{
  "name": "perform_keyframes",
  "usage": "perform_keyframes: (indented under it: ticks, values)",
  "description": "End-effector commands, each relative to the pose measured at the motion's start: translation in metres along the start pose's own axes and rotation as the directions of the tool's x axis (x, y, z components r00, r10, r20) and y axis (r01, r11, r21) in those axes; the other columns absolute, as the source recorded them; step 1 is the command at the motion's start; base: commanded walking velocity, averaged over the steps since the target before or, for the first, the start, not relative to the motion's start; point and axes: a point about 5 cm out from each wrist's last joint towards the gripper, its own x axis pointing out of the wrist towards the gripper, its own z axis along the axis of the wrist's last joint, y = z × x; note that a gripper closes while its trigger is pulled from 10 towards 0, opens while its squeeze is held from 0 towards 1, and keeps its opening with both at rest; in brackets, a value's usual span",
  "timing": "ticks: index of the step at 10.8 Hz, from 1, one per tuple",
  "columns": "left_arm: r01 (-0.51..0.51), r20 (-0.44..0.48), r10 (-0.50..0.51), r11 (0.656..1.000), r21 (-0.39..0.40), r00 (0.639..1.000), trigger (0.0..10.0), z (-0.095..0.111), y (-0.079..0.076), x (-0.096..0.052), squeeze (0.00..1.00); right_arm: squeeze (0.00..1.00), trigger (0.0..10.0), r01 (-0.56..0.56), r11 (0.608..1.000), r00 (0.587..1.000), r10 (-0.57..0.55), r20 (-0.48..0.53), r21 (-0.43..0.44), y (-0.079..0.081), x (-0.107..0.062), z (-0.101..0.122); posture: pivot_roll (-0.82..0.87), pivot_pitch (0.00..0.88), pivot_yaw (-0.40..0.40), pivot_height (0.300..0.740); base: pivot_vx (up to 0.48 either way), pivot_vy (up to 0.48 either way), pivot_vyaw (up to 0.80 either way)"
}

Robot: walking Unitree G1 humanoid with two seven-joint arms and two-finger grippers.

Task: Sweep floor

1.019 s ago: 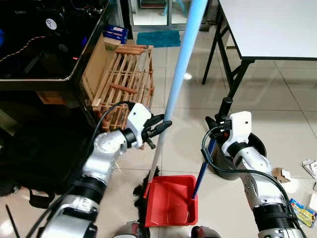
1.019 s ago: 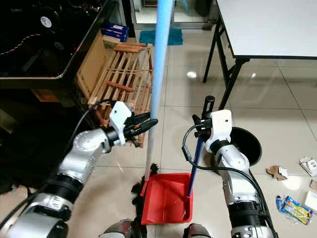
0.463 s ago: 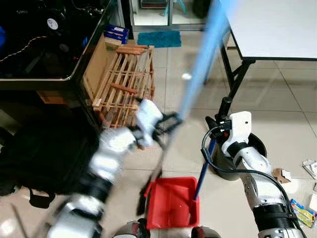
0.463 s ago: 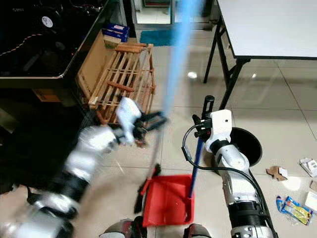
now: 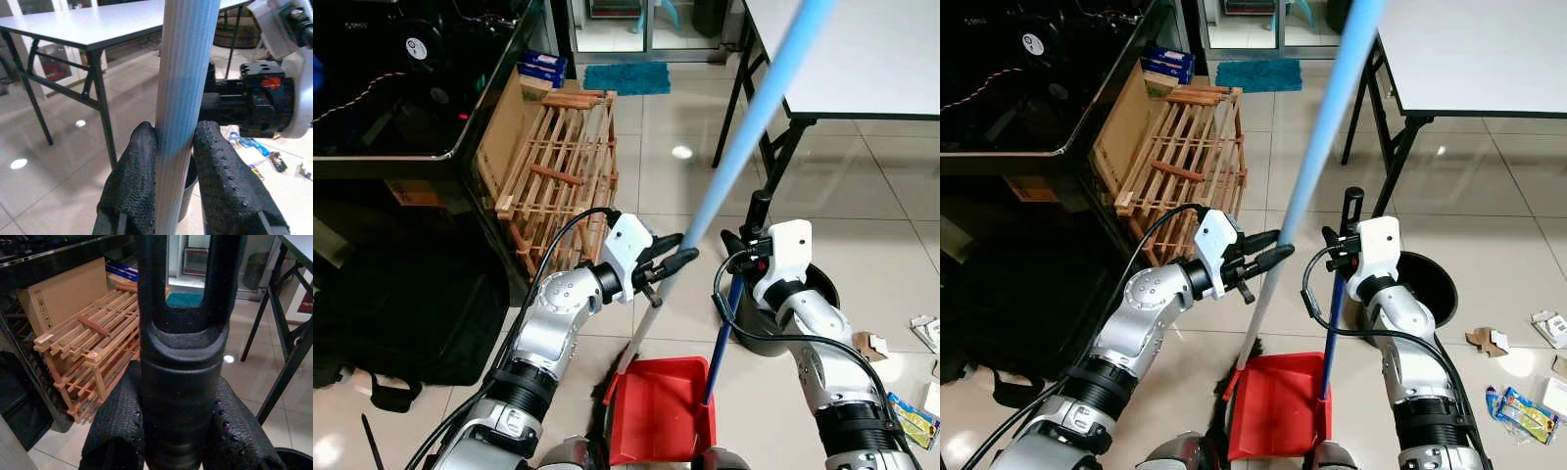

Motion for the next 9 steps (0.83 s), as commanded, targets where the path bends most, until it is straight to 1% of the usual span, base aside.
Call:
perform_keyframes:
  ticks: [1,3,7,8,9]
  values:
    - [-0.017,0.006,0.017,1.000,0.003,1.000,10.0,-0.001,-0.001,-0.001,0.00,0.00,10.0,0.003,1.000,0.999,-0.003,0.046,0.013,0.001,0.001,0.009,-0.23,0.120,0.072,0.740,0.000,0.000,0.00]
    - [-0.044,-0.008,0.044,0.999,0.015,0.999,10.0,-0.006,-0.002,-0.001,0.00,0.00,10.0,0.005,1.000,0.999,-0.005,0.045,0.014,0.000,0.001,0.009,-0.23,0.120,0.072,0.740,0.000,0.000,0.00]
    - [-0.065,-0.016,0.065,0.998,0.009,0.998,10.0,-0.013,-0.010,0.001,0.00,0.00,10.0,0.006,1.000,0.999,-0.006,0.044,0.014,0.000,0.000,0.008,-0.23,0.122,0.073,0.740,0.000,0.000,0.00]
    - [-0.093,-0.012,0.093,0.995,0.034,0.996,10.0,-0.012,-0.009,0.002,0.00,0.00,10.0,0.006,1.000,0.999,-0.007,0.044,0.015,0.001,0.000,0.008,-0.23,0.122,0.075,0.740,0.000,0.000,0.00]
    - [-0.169,0.024,0.169,0.985,0.041,0.985,10.0,-0.008,-0.006,0.003,0.00,0.00,10.0,0.007,1.000,0.999,-0.008,0.044,0.016,0.001,0.001,0.007,-0.23,0.122,0.076,0.740,0.000,0.000,0.00]
